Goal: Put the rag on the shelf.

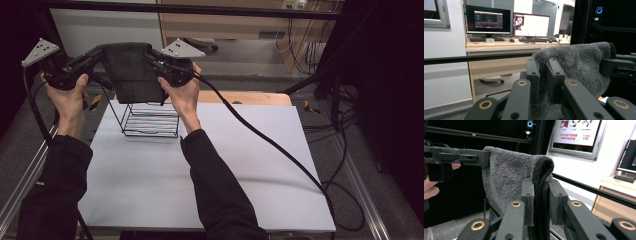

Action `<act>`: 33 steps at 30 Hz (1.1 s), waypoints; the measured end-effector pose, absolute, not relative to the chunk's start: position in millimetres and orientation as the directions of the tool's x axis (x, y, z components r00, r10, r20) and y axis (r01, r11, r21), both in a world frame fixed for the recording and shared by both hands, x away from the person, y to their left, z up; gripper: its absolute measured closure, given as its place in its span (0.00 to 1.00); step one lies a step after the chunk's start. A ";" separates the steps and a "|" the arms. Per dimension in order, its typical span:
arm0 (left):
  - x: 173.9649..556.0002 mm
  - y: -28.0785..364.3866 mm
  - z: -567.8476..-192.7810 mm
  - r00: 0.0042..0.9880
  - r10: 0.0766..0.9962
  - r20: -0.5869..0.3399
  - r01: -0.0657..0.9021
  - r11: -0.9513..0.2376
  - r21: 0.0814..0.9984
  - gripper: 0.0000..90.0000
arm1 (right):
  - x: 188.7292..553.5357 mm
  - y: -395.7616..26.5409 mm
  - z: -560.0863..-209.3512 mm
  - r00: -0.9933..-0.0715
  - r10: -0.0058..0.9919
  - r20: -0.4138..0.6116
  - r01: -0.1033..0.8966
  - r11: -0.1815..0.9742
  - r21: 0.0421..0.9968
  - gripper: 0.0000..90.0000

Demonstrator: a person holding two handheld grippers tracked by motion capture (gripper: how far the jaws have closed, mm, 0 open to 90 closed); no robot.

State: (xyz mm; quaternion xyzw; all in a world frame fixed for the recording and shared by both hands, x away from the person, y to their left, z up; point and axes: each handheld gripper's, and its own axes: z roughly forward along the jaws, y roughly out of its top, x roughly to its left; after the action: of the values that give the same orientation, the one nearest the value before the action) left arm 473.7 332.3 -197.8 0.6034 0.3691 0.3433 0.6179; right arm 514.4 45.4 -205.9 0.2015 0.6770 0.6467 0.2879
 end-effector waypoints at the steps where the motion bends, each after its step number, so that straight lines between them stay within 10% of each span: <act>1: 472.4 332.5 -198.1 0.493 0.869 -0.038 0.019 0.032 0.999 0.90 | 513.4 45.5 -206.2 -0.754 0.643 -0.131 -0.100 0.084 0.991 0.86; 33: 446.9 338.4 -218.5 0.499 0.866 0.031 0.076 -0.079 0.994 0.90 | 489.4 49.1 -213.2 -0.780 0.585 -0.223 -0.104 0.231 0.967 0.85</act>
State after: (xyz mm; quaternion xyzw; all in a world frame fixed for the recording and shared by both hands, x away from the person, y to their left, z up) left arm 446.9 338.4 -218.5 0.6488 0.3632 0.3446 0.5732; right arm 489.4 49.1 -213.2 0.1649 0.7297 0.5979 0.2879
